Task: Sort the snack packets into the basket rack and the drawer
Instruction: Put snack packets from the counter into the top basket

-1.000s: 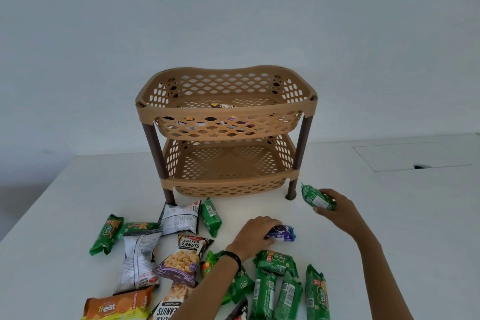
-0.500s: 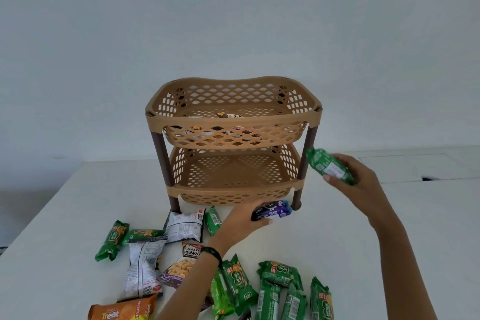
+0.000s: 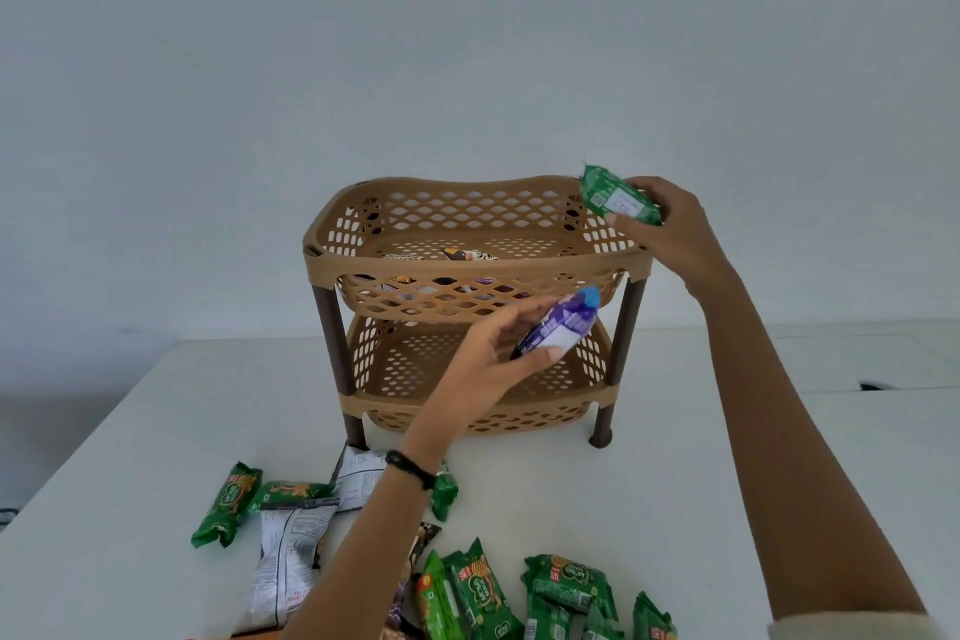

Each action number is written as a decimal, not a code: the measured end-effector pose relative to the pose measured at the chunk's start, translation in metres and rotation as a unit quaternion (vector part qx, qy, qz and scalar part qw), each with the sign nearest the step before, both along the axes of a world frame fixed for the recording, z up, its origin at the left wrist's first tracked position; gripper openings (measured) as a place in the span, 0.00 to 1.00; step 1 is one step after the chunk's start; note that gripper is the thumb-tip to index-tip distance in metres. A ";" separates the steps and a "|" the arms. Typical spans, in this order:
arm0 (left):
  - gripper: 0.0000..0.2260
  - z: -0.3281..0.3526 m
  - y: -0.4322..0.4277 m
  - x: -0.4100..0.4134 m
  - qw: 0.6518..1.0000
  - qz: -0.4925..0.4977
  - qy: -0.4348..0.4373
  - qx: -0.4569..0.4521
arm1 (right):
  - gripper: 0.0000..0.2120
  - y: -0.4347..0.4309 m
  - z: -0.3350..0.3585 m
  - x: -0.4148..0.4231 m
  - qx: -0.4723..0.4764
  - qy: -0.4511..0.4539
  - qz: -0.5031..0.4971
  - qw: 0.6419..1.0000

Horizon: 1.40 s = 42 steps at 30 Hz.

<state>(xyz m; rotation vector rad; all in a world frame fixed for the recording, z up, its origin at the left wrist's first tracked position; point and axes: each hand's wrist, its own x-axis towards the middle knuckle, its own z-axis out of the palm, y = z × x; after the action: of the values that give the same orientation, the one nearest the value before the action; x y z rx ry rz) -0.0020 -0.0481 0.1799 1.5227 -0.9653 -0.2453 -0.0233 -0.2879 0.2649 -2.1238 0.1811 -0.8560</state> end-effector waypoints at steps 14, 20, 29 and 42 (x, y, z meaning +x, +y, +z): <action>0.18 0.090 -0.060 0.047 0.977 0.136 0.092 -0.133 | 0.19 -0.009 -0.015 0.073 -0.210 0.255 -0.052 0.942; 0.28 0.089 -0.110 0.088 0.973 0.174 0.092 0.125 | 0.23 -0.001 -0.014 0.073 -0.211 0.264 -0.126 0.933; 0.11 0.075 -0.124 0.107 0.871 0.132 -0.121 0.458 | 0.27 0.008 -0.007 0.073 -0.225 0.336 -0.156 0.901; 0.15 0.069 -0.129 0.117 0.836 0.150 -0.149 0.507 | 0.08 0.004 -0.008 0.077 -0.211 0.342 -0.129 0.907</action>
<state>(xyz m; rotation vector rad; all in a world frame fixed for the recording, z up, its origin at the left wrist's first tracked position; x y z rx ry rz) 0.1148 -0.1775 0.2490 2.7340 -0.8368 -0.3217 0.0541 -0.2839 0.2568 -2.7922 0.7050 -0.2560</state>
